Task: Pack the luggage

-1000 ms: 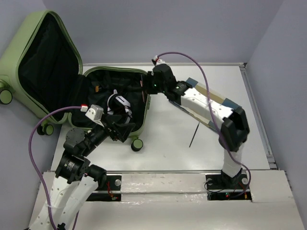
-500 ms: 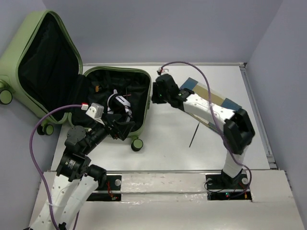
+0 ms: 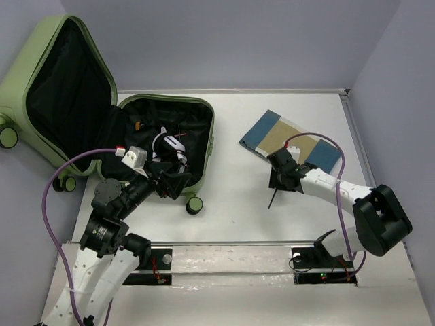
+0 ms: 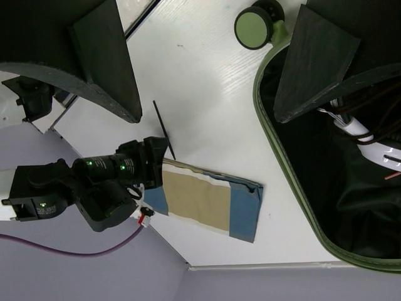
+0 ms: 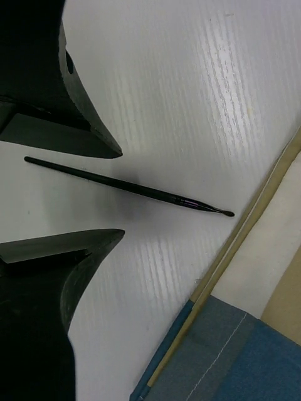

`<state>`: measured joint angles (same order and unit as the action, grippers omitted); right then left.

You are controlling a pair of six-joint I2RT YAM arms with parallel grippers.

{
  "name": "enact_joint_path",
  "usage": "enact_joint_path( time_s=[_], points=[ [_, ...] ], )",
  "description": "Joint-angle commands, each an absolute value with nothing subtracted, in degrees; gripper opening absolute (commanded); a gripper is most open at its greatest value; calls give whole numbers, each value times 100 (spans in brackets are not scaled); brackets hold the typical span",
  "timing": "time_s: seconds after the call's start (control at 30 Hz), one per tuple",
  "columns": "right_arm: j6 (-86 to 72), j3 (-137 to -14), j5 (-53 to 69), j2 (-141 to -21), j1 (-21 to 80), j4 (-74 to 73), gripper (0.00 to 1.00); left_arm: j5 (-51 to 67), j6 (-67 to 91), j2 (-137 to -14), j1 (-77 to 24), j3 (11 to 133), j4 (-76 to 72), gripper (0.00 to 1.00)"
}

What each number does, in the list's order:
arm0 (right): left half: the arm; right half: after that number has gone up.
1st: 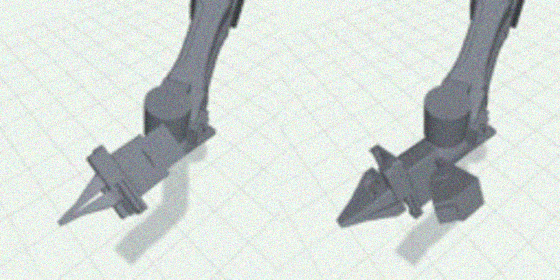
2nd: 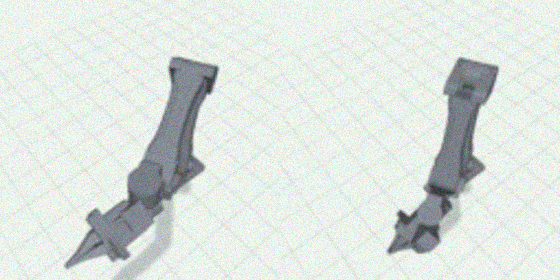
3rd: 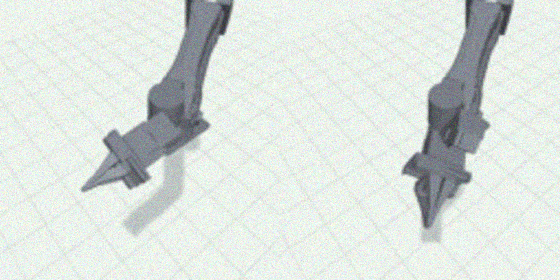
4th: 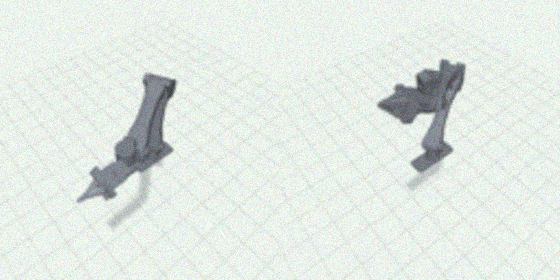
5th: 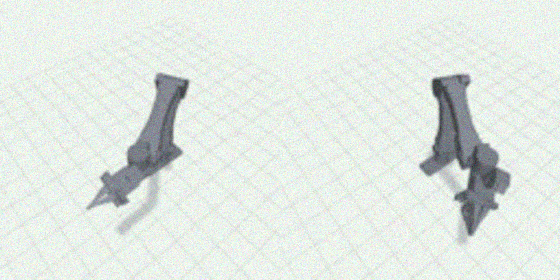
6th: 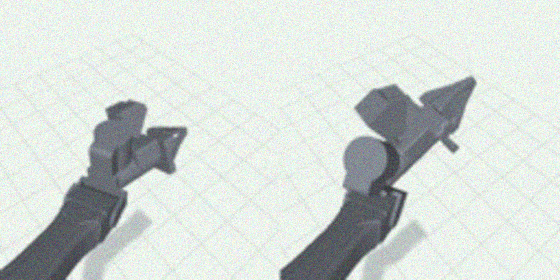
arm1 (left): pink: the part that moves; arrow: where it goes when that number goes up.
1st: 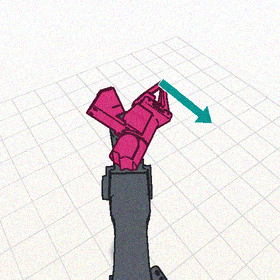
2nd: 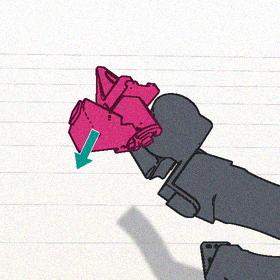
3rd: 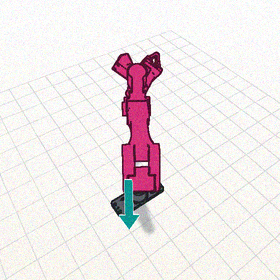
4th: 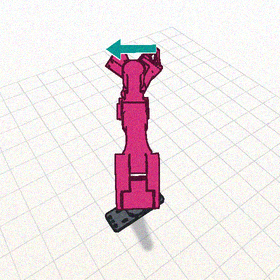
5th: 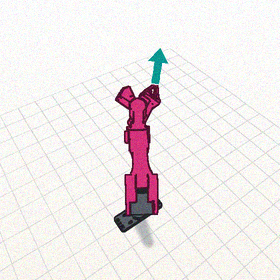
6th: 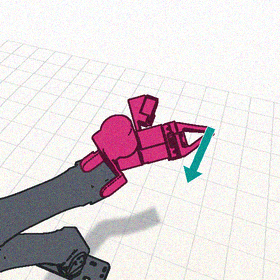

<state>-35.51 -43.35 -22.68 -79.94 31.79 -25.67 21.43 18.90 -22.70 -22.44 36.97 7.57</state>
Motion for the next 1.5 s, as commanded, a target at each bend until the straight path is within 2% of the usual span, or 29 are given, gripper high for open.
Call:
enact_joint_path(
  time_s=[0.0, 0.1, 0.3, 0.33, 0.37, 0.4, 0.43, 0.57, 0.7, 0.83, 0.97, 1.23, 1.27, 1.3, 1.33, 1.4, 1.47],
  points=[
    [-3858, -4342, -2452, -7962, 3164, -2558, 54, 2250, 1828, -2241, -2259, 3814, 510, 99],
    [-3832, -4385, -2426, -8208, 3103, -2462, 44, 2250, 1828, -2232, -2276, 3814, 501, 99],
    [-3797, -4438, -2083, -8683, 3103, -2145, 35, 2241, 1828, -2224, -2303, 3814, 501, 99],
    [-3788, -4456, -2066, -8753, 3103, -2127, 27, 2241, 1828, -2215, -2303, 3814, 501, 99],
    [-3805, -4473, -2065, -8850, 3103, -2118, 25, 2241, 1828, -2215, -2303, 3814, 501, 99],
    [-3806, -4474, -2074, -8877, 3103, -2109, 13, 2224, 1828, -2215, -2303, 3814, 501, 99],
    [-3797, -4465, -2074, -8842, 3103, -2109, 8, 2232, 1828, -2215, -2311, 3814, 510, 99],
    [-3744, -4447, -2118, -8448, 3103, -2179, 7, 2232, 1819, -2232, -2347, 3814, 510, 99],
    [-3534, -4736, -1873, -7456, 3103, -2268, 7, 2232, 1819, -2250, -2364, 3823, 518, 99],
    [-3367, -5447, -1547, -7514, 3435, -2250, 7, 2224, 1811, -2276, -2364, 3832, 501, 99],
    [-3129, -6929, -1014, -8477, 3989, -1557, 7, 2110, 1837, -2285, -2347, 3815, 518, 99],
    [-2813, -10350, -46, -10957, 4210, -1098, 7, 1178, 1951, -2303, -2198, 3929, 861, 99],
    [-2804, -10728, -53, -11508, 4210, -1151, 8, 1169, 1960, -2329, -2189, 3937, 861, 99],
    [-2769, -11515, -44, -11792, 4210, -1412, 32, 1134, 1977, -2338, -2162, 3929, 853, 99],
    [-2699, -11957, -87, -12082, 4210, -1659, 46, 1108, 1995, -2355, -2153, 3929, 861, 99],
    [-2689, -13028, -193, -12688, 4157, -2552, 65, 1081, 2082, -2434, -2127, 3920, 861, 99],
    [-2724, -12712, -158, -12508, 4026, -2523, 67, 1072, 2144, -2505, -2127, 3920, 870, 99]
  ],
)
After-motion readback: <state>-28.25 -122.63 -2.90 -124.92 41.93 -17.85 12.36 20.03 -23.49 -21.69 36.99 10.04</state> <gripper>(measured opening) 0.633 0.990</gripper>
